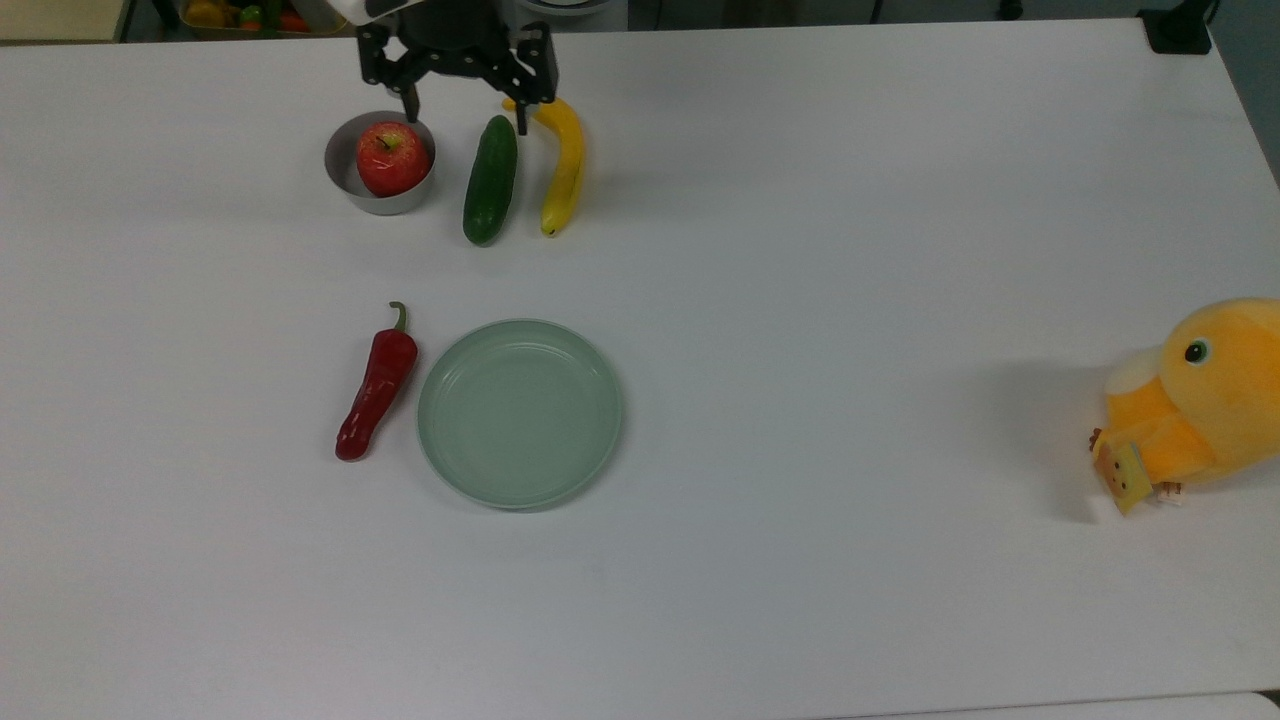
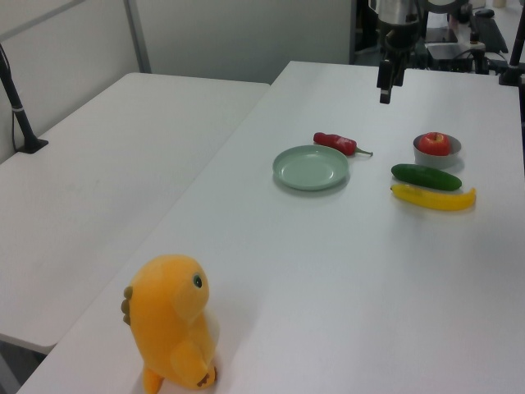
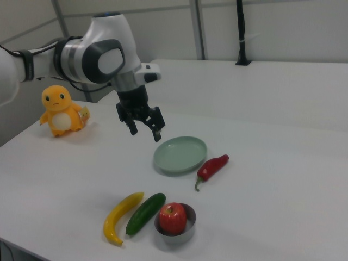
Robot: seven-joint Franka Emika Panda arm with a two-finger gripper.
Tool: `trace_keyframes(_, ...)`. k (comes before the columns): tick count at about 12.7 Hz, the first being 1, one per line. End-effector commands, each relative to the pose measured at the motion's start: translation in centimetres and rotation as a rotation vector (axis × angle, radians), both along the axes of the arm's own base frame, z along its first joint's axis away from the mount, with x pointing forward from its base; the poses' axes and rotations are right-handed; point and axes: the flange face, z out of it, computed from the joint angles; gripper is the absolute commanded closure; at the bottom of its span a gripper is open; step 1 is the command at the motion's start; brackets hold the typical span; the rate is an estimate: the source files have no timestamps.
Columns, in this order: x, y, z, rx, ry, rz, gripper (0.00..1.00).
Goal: Red apple placed in the center of the desktop
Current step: 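Move the gripper over the red apple in the grey bowl and descend, then close the gripper around the red apple inside the bowl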
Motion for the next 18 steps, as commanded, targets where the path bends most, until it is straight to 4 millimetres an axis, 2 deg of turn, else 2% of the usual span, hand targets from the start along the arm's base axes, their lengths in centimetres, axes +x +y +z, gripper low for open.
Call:
trace_keyframes(1, -1.8, -2.2, -1.7, -0.075, 0.063, 0.123, 0.0)
trace_keyframes(2, -2.3, -3.1, -3.1, -0.102, 0.097, 0.165, 0.0)
trace_keyframes(5, -3.3, -5.1, -5.2, -0.117, 0.146, 0.221, 0.0)
trace_keyframes(8, -4.6, -6.4, -9.4, -0.151, 0.214, 0.343, 0.0)
trace_keyframes(10, -5.2, -7.7, -11.1, -0.146, 0.241, 0.402, 0.0)
trace_keyframes(12, -5.2, -8.4, -12.6, -0.14, 0.267, 0.434, 0.0)
trace_keyframes(18, -4.5, -8.4, -16.1, -0.147, 0.311, 0.456, 0.0)
